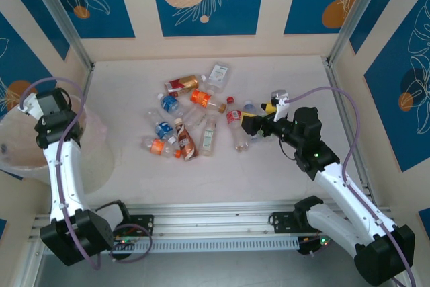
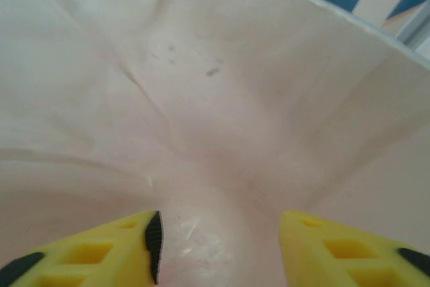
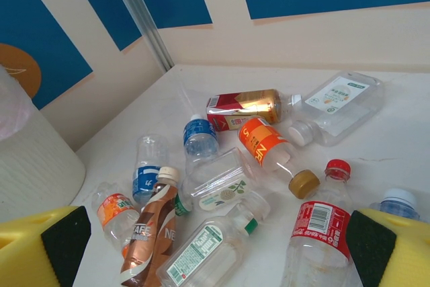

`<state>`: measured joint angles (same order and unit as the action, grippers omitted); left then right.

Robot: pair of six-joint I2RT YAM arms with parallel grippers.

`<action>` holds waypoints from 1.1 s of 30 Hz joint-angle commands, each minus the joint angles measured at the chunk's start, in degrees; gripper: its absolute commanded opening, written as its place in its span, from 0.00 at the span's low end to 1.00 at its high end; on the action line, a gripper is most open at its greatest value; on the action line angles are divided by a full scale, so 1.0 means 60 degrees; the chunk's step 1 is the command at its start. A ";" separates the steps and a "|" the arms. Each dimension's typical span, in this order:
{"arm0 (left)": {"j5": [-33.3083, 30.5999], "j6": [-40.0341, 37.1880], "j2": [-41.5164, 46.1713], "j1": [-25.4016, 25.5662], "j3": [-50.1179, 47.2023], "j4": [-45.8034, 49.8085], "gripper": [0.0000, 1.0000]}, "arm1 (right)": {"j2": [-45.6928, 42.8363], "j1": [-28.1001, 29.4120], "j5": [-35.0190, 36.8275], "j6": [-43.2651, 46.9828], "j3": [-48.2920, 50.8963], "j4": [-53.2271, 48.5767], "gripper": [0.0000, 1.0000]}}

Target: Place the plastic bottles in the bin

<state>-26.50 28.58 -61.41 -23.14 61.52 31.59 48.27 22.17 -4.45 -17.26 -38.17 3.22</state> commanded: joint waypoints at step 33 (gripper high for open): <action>0.1748 -0.0157 0.0113 0.5402 0.2219 0.0275 1.00 | 0.3973 -0.1508 0.2703 -0.1702 -0.1561 -0.3594 0.98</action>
<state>-18.33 28.53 -60.18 6.61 75.46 35.88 69.60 15.16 12.49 -27.90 -44.99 -11.33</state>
